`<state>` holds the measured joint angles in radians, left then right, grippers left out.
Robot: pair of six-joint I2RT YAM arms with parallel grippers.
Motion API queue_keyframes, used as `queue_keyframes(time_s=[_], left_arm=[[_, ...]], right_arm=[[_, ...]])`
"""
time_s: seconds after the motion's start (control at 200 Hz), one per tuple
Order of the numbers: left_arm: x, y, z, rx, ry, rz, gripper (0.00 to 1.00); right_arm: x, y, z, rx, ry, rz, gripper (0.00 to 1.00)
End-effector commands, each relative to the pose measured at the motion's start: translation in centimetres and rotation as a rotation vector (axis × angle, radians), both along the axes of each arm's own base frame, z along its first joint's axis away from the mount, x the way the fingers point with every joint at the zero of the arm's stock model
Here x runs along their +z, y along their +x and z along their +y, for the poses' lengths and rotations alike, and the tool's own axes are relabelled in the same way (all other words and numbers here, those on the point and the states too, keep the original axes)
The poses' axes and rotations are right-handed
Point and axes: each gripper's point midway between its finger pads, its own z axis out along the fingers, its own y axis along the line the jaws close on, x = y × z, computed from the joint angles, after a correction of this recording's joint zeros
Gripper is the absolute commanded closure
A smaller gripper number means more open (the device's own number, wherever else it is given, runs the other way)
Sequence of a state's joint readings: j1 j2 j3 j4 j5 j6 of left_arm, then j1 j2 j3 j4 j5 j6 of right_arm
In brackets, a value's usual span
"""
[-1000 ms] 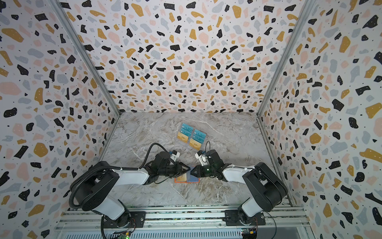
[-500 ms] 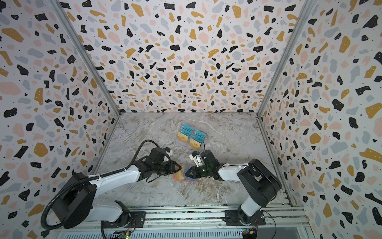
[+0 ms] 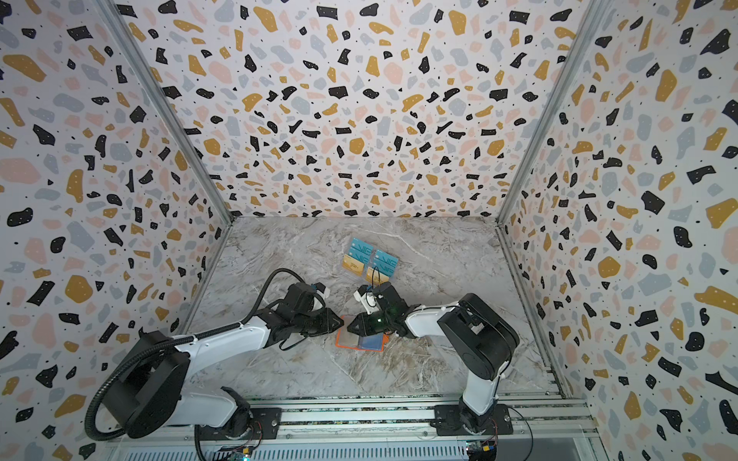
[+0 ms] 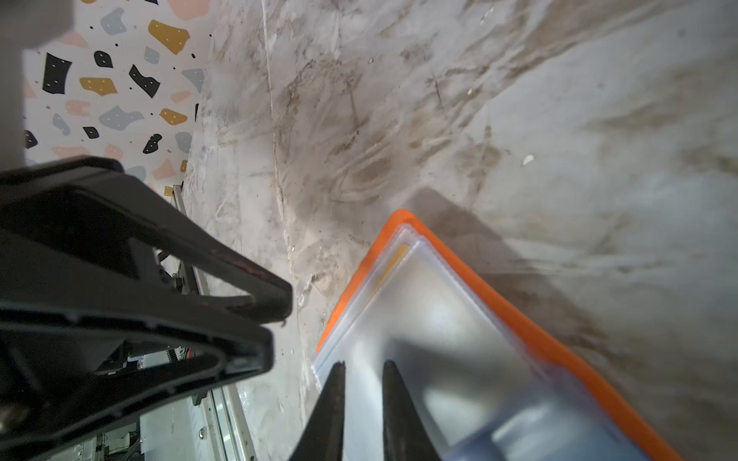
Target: Put the credit cards into the card holder
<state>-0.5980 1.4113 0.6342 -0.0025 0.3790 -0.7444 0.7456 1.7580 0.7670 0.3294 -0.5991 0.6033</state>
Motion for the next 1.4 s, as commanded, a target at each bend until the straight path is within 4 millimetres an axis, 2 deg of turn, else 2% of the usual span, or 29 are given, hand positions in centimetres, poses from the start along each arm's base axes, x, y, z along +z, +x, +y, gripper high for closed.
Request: queue_keyframes(time_s=[0.0,0.165,0.325,0.446,0.581,0.671,0.771,0.886,0.991,1.131,1.392], left_arm=[[-0.6,0.0,-1.0,-0.027,-0.042,-0.004,0.77],[-3.0,-0.7,-0.9,-0.034,-0.033,0.042,0.78],[-4.3,-1.3,-0.4,-0.026,-0.009,0.068,0.78],[-5.4,-1.8,0.3,-0.025,0.033,0.090,0.79],[-6.5,-2.4,1.1,-0.021,0.079,0.120,0.79],[-7.1,-2.8,1.7,-0.017,0.110,0.134,0.80],[-7.4,-3.0,1.9,-0.017,0.115,0.140,0.82],[-7.3,-2.9,1.8,-0.014,0.116,0.139,0.83],[-7.4,-2.9,1.8,-0.014,0.117,0.142,0.85],[-7.4,-3.0,1.8,-0.015,0.114,0.148,0.85],[-7.0,-2.9,1.6,-0.009,0.097,0.145,0.85]], right_arm=[[0.0,0.4,0.1,-0.004,-0.027,-0.006,0.80],[0.8,0.8,0.2,-0.013,-0.004,-0.010,0.80],[1.4,1.5,0.5,0.004,0.004,-0.011,0.80],[3.2,2.5,0.4,0.012,0.006,-0.055,0.80],[6.2,5.2,-0.6,0.017,-0.033,-0.152,0.79],[7.8,7.9,-2.4,-0.008,-0.097,-0.231,0.79],[8.6,10.7,-4.4,-0.029,-0.175,-0.281,0.79],[8.2,13.3,-6.5,-0.053,-0.283,-0.327,0.79],[8.0,14.9,-7.3,-0.066,-0.340,-0.364,0.79],[8.0,16.3,-7.2,-0.062,-0.364,-0.396,0.76],[6.4,18.1,-7.2,-0.040,-0.440,-0.411,0.71]])
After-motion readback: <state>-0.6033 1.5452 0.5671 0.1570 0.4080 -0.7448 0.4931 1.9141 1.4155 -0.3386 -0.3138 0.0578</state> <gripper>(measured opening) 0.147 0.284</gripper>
